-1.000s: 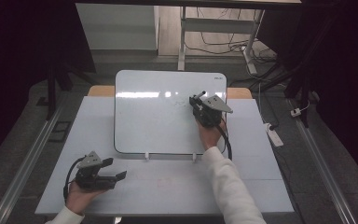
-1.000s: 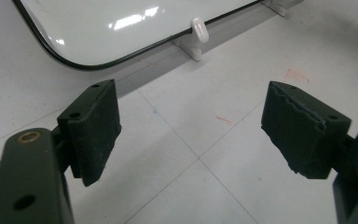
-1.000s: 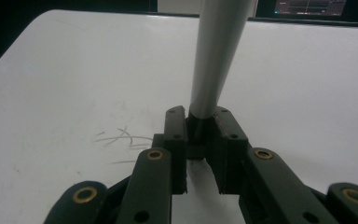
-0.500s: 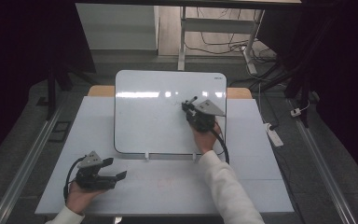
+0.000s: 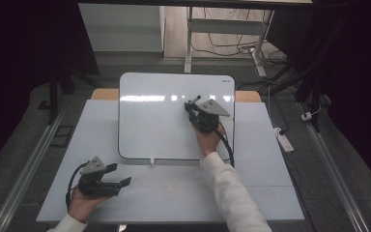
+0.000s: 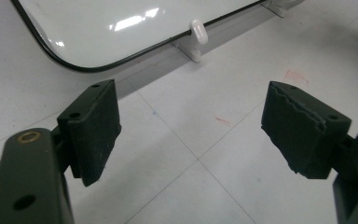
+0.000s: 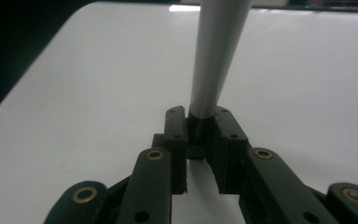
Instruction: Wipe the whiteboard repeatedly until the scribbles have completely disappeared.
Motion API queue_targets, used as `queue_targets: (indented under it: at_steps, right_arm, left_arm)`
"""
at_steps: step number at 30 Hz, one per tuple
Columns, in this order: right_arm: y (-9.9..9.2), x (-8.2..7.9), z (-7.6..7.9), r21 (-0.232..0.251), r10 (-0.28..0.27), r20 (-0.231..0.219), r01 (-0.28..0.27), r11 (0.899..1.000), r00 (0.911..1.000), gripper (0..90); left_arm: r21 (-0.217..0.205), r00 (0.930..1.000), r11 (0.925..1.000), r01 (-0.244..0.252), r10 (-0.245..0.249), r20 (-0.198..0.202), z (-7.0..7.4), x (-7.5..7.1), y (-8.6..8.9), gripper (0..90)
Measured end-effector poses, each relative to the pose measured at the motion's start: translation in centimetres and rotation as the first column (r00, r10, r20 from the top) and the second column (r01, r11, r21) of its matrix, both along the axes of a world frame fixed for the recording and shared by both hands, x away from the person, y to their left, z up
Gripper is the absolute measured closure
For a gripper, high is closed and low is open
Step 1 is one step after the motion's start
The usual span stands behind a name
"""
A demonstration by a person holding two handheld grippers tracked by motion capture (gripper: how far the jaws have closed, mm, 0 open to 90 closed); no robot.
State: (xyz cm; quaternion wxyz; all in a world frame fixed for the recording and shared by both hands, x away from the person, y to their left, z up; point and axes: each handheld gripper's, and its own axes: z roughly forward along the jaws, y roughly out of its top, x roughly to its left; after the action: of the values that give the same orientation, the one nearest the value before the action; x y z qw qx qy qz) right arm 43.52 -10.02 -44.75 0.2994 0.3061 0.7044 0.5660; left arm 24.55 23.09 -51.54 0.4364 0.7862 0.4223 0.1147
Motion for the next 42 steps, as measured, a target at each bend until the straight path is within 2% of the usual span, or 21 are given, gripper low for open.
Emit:
queue_targets:
  at_steps: [2, 4, 5, 6, 11, 13, 14, 18, 20, 23, 25, 26, 27, 28, 30, 31, 33, 35, 36, 40, 42]
  right_arm:
    - [1.0, -0.5, -0.4, -0.023, 0.031, 0.0, -0.031, 0.999, 0.9995, 77.5]
    - [1.1, -0.5, -0.5, -0.028, 0.031, 0.005, -0.031, 0.999, 0.9995, 77.5]
    - [0.8, -0.3, -0.3, -0.016, 0.024, 0.003, -0.024, 1.0, 0.9997, 77.5]
    - [0.3, 0.1, 0.1, 0.0, -0.011, 0.013, 0.011, 1.0, 0.9999, 77.5]
    - [0.2, 0.7, 0.7, 0.011, -0.026, 0.012, 0.026, 1.0, 0.9996, 77.5]
    - [0.8, 0.6, 0.5, 0.003, -0.001, 0.008, 0.001, 1.0, 1.0, 77.5]
    - [1.5, 0.1, 0.1, -0.026, 0.032, 0.003, -0.032, 0.999, 0.9995, 77.5]
    - [2.1, -0.6, -0.4, -0.054, 0.068, -0.002, -0.068, 0.996, 0.9977, 77.5]
    - [2.0, -0.6, -0.4, -0.063, 0.052, 0.01, -0.051, 0.997, 0.9986, 77.5]
    - [0.5, 0.1, 0.3, -0.015, -0.028, 0.023, 0.029, 0.999, 0.9993, 77.5]
    - [-0.2, 0.5, 0.5, 0.014, -0.04, 0.011, 0.04, 0.999, 0.9991, 77.5]
    - [-0.1, 0.4, 0.5, 0.009, -0.041, 0.016, 0.041, 0.999, 0.999, 77.5]
    - [0.6, 0.1, 0.1, -0.007, 0.0, 0.009, 0.0, 1.0, 1.0, 77.5]
    - [0.6, 0.1, 0.1, -0.007, 0.0, 0.009, 0.0, 1.0, 1.0, 77.5]
    - [1.5, -0.3, -0.3, -0.045, 0.042, 0.017, -0.041, 0.998, 0.999, 77.5]
    - [1.7, -0.4, -0.3, -0.059, 0.04, 0.024, -0.038, 0.998, 0.9989, 77.5]
    - [1.1, -0.2, -0.1, -0.036, 0.024, 0.019, -0.024, 0.999, 0.9995, 77.5]
    - [-0.1, 0.2, 0.3, -0.01, -0.025, 0.023, 0.025, 1.0, 0.9994, 77.5]
    - [-1.4, 0.5, 0.7, 0.014, -0.059, 0.021, 0.059, 0.998, 0.998, 77.5]
    - [-2.6, 0.7, 0.9, 0.026, -0.075, 0.016, 0.074, 0.997, 0.9971, 77.5]
    - [-2.5, 0.5, 0.7, 0.025, -0.068, 0.011, 0.067, 0.997, 0.9976, 77.5]
  left_arm:
    - [0.0, 1.0, 1.0, 0.002, -0.002, -0.001, 0.0, 0.0, 0.0, 20.0]
    - [0.0, 1.0, 1.0, 0.001, -0.001, 0.001, 0.0, -0.1, 0.0, 20.0]
    - [0.0, 1.0, 1.0, 0.002, -0.002, 0.001, 0.0, -0.1, 0.0, 20.0]
    - [0.0, 1.0, 1.0, 0.001, -0.001, 0.001, 0.0, -0.1, 0.0, 20.0]
    - [-0.001, 1.0, 1.0, 0.001, -0.001, 0.0, 0.0, 0.0, 0.0, 20.0]
    - [-0.002, 1.0, 1.0, 0.0, 0.0, 0.001, 0.0, 0.0, 0.0, 20.0]
    - [-0.002, 1.0, 1.0, 0.0, 0.0, 0.001, 0.0, 0.0, 0.0, 19.9]
    - [0.001, 1.0, 1.0, 0.001, -0.001, -0.001, 0.0, 0.0, 0.0, 20.0]
    - [0.0, 1.0, 1.0, 0.003, -0.003, 0.0, 0.0, 0.0, 0.0, 19.9]
    - [-0.002, 1.0, 1.0, -0.001, 0.001, 0.003, 0.0, -0.1, 0.1, 20.0]
    - [-0.002, 1.0, 1.0, 0.0, 0.0, 0.001, 0.0, 0.0, 0.0, 20.0]
    - [-0.001, 1.0, 1.0, 0.001, -0.001, 0.0, 0.0, 0.0, 0.0, 19.9]
    - [0.001, 1.0, 1.0, 0.001, -0.001, -0.001, 0.0, 0.1, 0.0, 19.9]
    - [0.002, 1.0, 1.0, 0.001, -0.001, -0.002, 0.0, 0.1, -0.1, 19.9]
    - [0.002, 1.0, 1.0, 0.001, -0.001, -0.001, 0.0, 0.1, 0.0, 19.9]
    - [0.001, 1.0, 1.0, 0.0, 0.0, -0.001, 0.0, 0.0, 0.0, 20.0]
    - [-0.002, 1.0, 1.0, -0.001, 0.001, 0.001, 0.0, 0.0, 0.0, 19.9]
    - [-0.002, 1.0, 1.0, 0.0, 0.0, 0.002, 0.0, 0.0, 0.0, 20.0]
    - [-0.001, 1.0, 1.0, -0.001, 0.001, 0.001, 0.0, 0.0, 0.0, 20.0]
    - [-0.001, 1.0, 1.0, 0.001, -0.001, 0.0, 0.0, 0.1, 0.0, 20.0]
    - [0.0, 1.0, 1.0, 0.0, 0.0, 0.0, 0.0, 0.1, 0.0, 20.0]
